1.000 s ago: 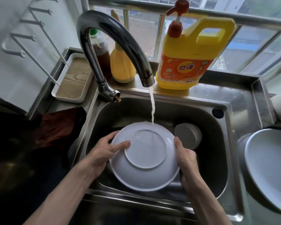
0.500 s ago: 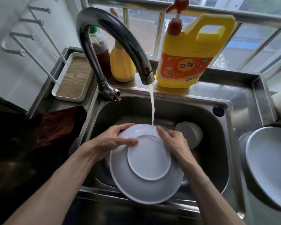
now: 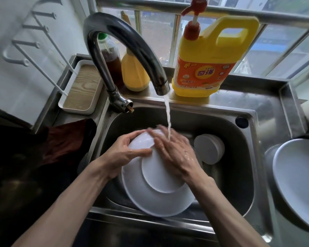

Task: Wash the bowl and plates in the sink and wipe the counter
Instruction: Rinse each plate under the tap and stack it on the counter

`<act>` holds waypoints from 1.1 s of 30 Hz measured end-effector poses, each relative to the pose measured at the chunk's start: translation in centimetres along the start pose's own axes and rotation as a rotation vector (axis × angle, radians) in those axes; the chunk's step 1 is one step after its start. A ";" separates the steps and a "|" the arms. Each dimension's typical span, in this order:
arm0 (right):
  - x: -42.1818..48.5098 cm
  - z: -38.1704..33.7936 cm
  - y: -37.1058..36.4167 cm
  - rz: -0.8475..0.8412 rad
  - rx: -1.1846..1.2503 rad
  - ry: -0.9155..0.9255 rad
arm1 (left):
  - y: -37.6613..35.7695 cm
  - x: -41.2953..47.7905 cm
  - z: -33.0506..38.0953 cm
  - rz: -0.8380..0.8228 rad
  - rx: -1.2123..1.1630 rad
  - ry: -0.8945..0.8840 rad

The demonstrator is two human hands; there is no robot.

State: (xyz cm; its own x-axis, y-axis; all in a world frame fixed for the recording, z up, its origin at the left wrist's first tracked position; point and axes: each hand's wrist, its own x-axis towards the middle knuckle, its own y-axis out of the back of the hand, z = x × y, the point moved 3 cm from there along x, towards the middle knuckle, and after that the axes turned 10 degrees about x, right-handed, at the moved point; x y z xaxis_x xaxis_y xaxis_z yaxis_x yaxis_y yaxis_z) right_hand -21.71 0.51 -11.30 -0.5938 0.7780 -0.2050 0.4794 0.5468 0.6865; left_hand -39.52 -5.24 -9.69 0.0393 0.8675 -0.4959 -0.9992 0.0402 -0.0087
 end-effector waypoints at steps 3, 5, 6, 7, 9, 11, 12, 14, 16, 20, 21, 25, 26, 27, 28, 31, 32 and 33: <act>-1.4 2.0 0.5 0.101 0.148 -0.306 | 0.0 -1.0 -0.6 0.098 -0.054 -0.011; -2.4 1.9 0.2 0.200 0.177 -0.361 | -0.4 -1.7 -1.2 0.131 -0.101 -0.041; -2.6 1.6 0.0 0.241 0.161 -0.351 | -0.7 -1.9 -1.6 0.155 -0.122 -0.055; -2.5 1.2 -0.4 0.258 0.125 -0.328 | -1.0 -2.2 -2.0 0.192 -0.144 -0.062; -1.9 0.5 -1.0 0.245 0.003 -0.241 | -1.4 -2.8 -2.8 0.261 -0.193 -0.063; -1.0 -0.3 -1.4 0.180 -0.102 -0.077 | -1.4 -3.2 -3.3 0.301 -0.231 -0.055; -0.6 -0.6 -1.7 0.129 -0.145 0.015 | -1.2 -3.3 -3.5 0.315 -0.236 -0.058; -0.3 -1.1 -1.9 0.050 -0.184 0.167 | -0.7 -3.5 -3.4 0.347 -0.240 -0.071; -0.4 -1.3 -1.7 0.048 -0.141 0.266 | -0.5 -3.7 -3.0 0.390 -0.251 -0.078; -1.0 -0.4 -0.3 0.309 0.039 0.000 | -0.4 -4.6 -2.7 0.504 -0.332 -0.124; -1.3 0.0 0.0 0.354 0.163 -0.186 | -0.5 -4.8 -2.7 0.526 -0.371 -0.140; -1.9 0.5 -0.1 0.420 0.595 -0.496 | -1.6 -5.1 -2.8 0.435 -0.372 -0.131; -2.0 0.6 0.1 0.459 0.592 -0.478 | -1.6 -5.2 -2.7 0.400 -0.338 -0.109; -2.0 0.6 0.5 0.498 0.568 -0.460 | -1.3 -5.2 -2.5 0.363 -0.308 -0.085; -1.9 0.8 1.0 0.529 0.539 -0.437 | -0.8 -5.2 -2.1 0.319 -0.279 -0.061; -0.7 1.0 2.1 0.445 0.487 -0.325 | 0.7 -4.4 -0.6 0.166 -0.202 0.012; -0.2 0.7 2.4 0.376 0.471 -0.280 | 1.0 -3.9 -0.1 0.120 -0.182 0.036; 0.3 0.6 2.5 0.329 0.435 -0.244 | 0.9 -3.4 0.3 0.086 -0.170 0.060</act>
State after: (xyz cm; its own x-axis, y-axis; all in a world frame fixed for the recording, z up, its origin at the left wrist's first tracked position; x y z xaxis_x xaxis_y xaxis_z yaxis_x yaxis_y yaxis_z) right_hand -20.31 2.30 -10.09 -0.2285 0.9484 -0.2198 0.8641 0.3015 0.4029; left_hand -40.59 -7.96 -7.77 -0.0421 0.8326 -0.5522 -0.9868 -0.1213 -0.1077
